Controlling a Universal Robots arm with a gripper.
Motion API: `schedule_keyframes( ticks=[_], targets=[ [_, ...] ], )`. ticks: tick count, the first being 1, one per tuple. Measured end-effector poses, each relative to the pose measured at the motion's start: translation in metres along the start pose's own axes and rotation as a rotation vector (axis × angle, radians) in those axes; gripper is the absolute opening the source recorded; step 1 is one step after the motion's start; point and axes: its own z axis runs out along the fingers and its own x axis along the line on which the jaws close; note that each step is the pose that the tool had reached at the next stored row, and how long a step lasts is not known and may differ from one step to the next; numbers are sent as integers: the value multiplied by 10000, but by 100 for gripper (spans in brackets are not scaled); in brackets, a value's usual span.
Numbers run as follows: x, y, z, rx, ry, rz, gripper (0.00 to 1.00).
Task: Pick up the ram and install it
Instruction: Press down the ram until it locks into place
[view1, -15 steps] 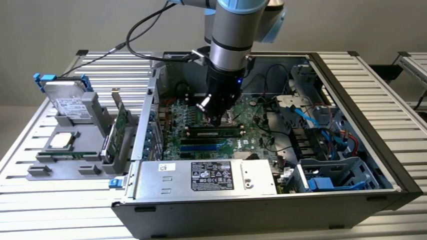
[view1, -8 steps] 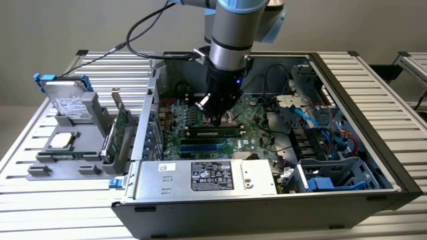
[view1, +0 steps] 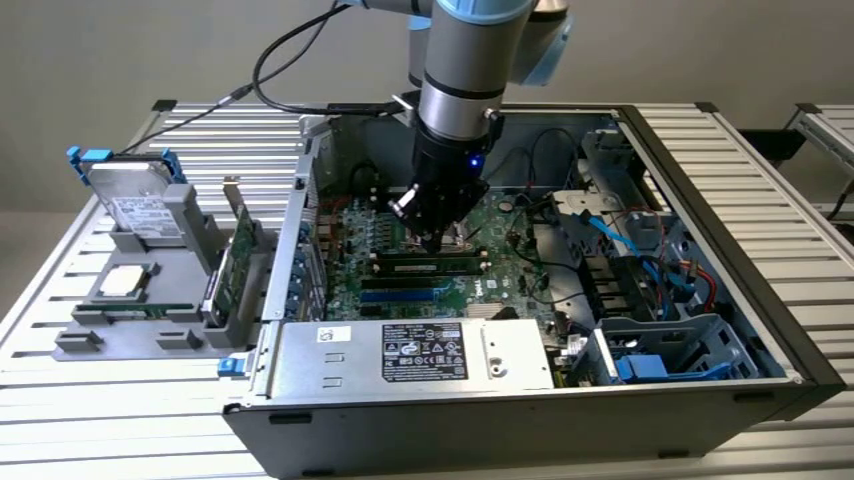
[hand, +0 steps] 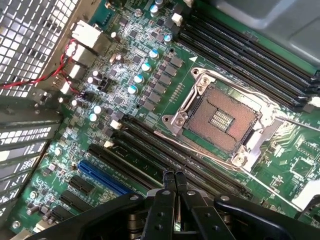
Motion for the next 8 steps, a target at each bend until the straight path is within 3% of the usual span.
schedule_keyframes(
  ticks=[8],
  targets=[
    [1,0,-13,22,24,872,10]
  ],
)
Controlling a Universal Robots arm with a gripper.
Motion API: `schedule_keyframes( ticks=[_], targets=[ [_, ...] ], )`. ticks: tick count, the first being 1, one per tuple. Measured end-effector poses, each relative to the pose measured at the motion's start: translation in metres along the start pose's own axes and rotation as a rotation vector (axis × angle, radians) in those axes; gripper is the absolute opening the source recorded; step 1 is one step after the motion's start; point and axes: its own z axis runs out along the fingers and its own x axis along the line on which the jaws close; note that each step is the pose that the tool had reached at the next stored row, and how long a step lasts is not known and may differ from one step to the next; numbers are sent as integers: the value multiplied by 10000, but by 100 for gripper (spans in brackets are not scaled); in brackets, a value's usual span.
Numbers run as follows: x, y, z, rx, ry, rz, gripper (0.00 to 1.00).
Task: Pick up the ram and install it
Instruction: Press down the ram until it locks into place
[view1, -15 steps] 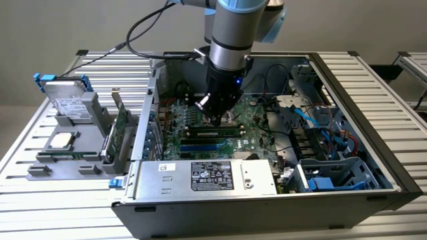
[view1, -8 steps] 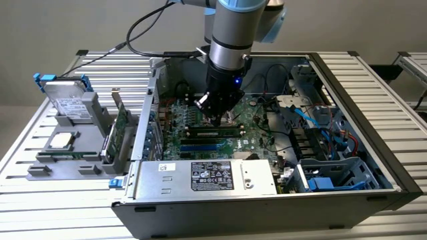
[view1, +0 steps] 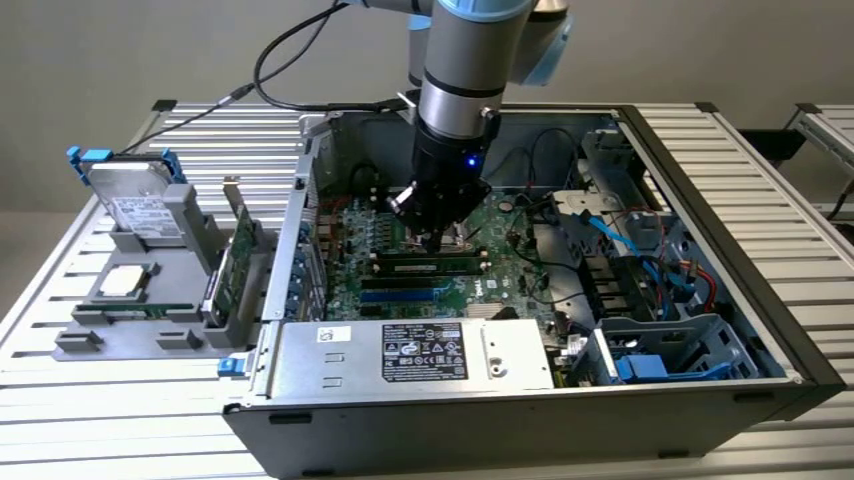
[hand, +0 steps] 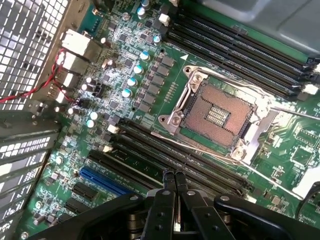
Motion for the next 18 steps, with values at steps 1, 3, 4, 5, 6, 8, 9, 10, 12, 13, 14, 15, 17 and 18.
schedule_keyframes(
  ticks=[1,3,4,5,6,8,9,10,12,13,14,15,17,18],
  targets=[
    [0,0,-1,2,3,107,10],
    [1,0,-4,5,8,322,10],
    [1,0,-5,5,9,438,10],
    [1,0,-6,4,11,548,10],
    [1,0,-7,2,12,658,10],
    [0,0,-10,-3,13,878,10],
    [1,0,-11,-5,14,997,10],
    [1,0,-12,-9,15,1110,10],
    [1,0,-14,-15,16,1337,10],
    [2,0,-15,-18,17,1449,10],
    [2,1,-17,-20,17,1560,10],
    [1,0,-18,-24,18,1677,10],
    [2,1,-20,-29,19,1896,10],
    [2,1,-21,-31,20,2002,10]
  ],
)
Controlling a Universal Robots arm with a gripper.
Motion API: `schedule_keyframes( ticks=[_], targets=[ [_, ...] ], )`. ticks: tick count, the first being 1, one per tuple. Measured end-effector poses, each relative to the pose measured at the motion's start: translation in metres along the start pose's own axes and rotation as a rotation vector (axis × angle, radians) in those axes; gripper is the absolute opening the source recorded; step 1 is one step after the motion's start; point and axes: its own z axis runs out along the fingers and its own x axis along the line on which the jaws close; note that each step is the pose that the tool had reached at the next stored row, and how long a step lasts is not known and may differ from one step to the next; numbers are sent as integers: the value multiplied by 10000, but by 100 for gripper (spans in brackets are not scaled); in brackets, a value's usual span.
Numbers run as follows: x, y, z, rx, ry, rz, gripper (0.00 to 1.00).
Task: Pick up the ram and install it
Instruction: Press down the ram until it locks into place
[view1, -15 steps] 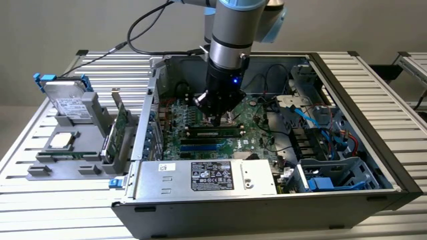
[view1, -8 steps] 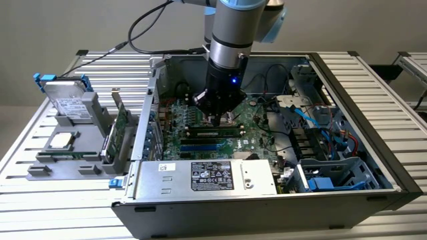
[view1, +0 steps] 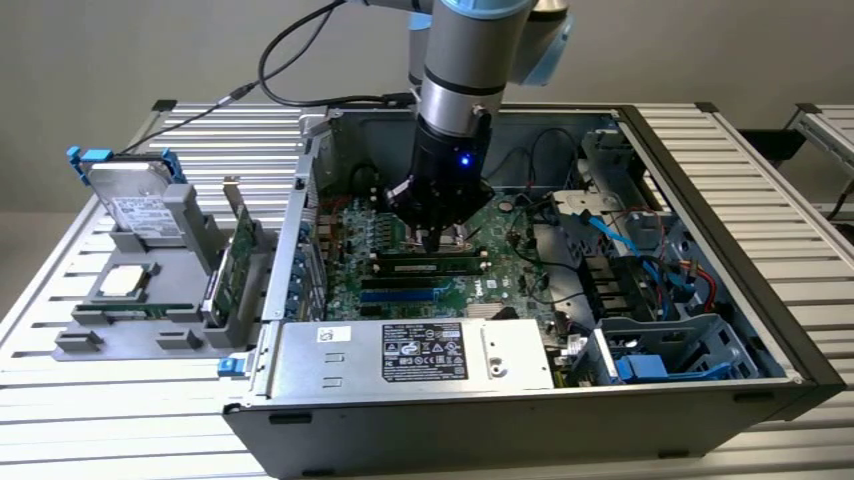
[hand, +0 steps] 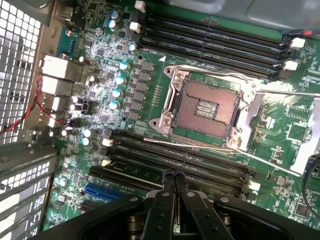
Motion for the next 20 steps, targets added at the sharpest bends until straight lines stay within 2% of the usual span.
schedule_keyframes(
  ticks=[6,8,14,20],
  targets=[
    [1,0,-6,-4,7,653,10],
    [1,-1,-8,22,7,798,10],
    [1,0,-9,94,-50,1030,10],
    [1,0,-12,161,-63,1312,10]
  ],
)
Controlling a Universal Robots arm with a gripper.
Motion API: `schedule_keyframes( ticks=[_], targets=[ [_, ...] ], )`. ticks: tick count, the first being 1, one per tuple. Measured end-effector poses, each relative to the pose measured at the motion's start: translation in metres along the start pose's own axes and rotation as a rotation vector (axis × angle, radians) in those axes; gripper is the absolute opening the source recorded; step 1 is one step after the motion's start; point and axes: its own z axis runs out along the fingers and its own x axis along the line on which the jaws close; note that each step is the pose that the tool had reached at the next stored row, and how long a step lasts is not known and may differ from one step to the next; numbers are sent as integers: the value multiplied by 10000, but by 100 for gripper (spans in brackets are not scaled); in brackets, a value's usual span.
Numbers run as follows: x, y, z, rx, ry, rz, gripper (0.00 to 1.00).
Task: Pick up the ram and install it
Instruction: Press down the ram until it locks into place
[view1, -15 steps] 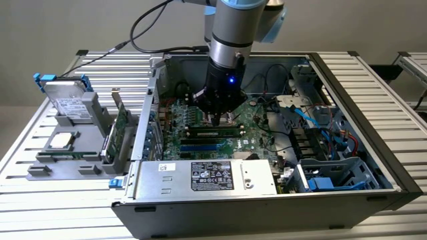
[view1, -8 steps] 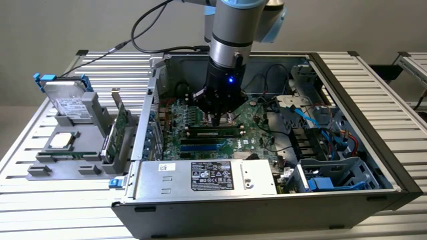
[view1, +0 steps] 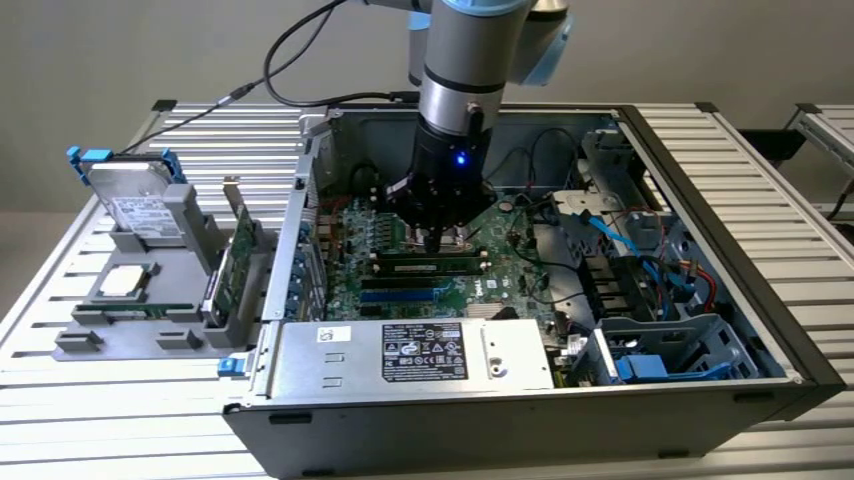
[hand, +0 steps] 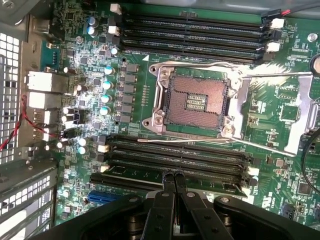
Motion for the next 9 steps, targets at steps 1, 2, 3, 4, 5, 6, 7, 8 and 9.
schedule_keyframes(
  ticks=[1,2,3,4,5,6,7,8,9],
  targets=[
    [0,0,-1,15,1,50,10],
    [0,0,-1,29,2,100,10],
    [0,0,-2,43,3,150,10],
    [0,0,-2,57,4,199,10],
    [1,0,-3,71,5,248,10],
    [1,0,-3,82,4,301,10],
    [1,-1,-4,95,2,362,10],
    [1,0,-4,100,-4,427,10],
    [1,0,-4,104,-12,492,10]
  ],
)
